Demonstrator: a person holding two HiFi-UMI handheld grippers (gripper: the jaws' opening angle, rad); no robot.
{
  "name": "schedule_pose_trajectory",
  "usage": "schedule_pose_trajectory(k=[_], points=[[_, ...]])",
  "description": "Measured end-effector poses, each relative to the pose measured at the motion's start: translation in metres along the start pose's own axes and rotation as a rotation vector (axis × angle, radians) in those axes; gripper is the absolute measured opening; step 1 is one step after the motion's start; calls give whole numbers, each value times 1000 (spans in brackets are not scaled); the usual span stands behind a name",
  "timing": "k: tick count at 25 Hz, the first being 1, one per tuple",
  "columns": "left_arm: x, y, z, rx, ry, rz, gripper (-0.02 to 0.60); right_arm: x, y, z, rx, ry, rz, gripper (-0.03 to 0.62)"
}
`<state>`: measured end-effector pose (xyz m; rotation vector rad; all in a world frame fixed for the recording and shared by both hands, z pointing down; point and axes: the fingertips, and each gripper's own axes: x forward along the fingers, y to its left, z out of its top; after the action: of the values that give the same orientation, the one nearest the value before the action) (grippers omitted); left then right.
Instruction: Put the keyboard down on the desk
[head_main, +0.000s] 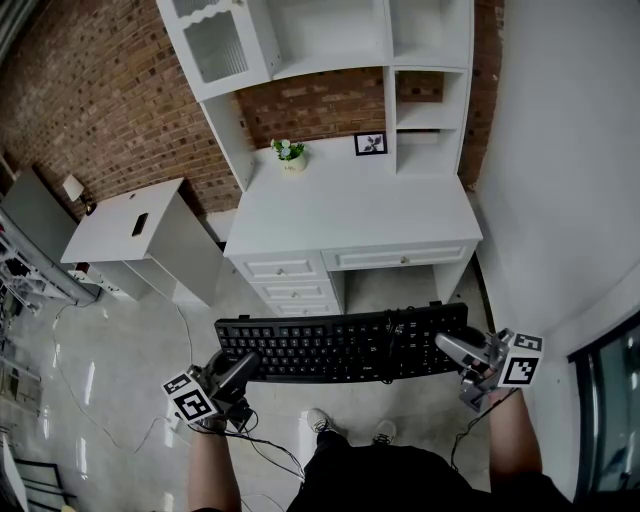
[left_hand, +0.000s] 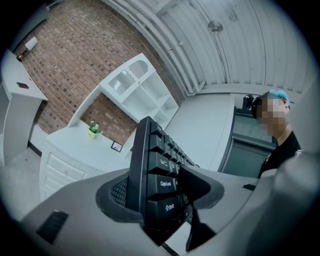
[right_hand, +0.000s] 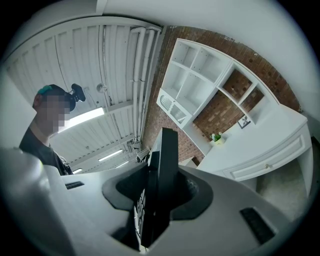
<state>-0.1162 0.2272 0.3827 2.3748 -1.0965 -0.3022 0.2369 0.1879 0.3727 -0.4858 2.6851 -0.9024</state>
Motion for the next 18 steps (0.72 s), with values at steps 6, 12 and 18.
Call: schedule_pose_trajectory(k=[6, 12, 18], points=[[5, -3, 0, 9, -1, -2, 267, -4, -2, 3, 0, -3, 2, 146], [12, -5, -1, 12, -4, 0, 267, -8, -7, 8, -4, -6, 6, 144], [24, -5, 1, 10, -3, 3, 267, -10, -15, 16, -2, -9, 10, 144]])
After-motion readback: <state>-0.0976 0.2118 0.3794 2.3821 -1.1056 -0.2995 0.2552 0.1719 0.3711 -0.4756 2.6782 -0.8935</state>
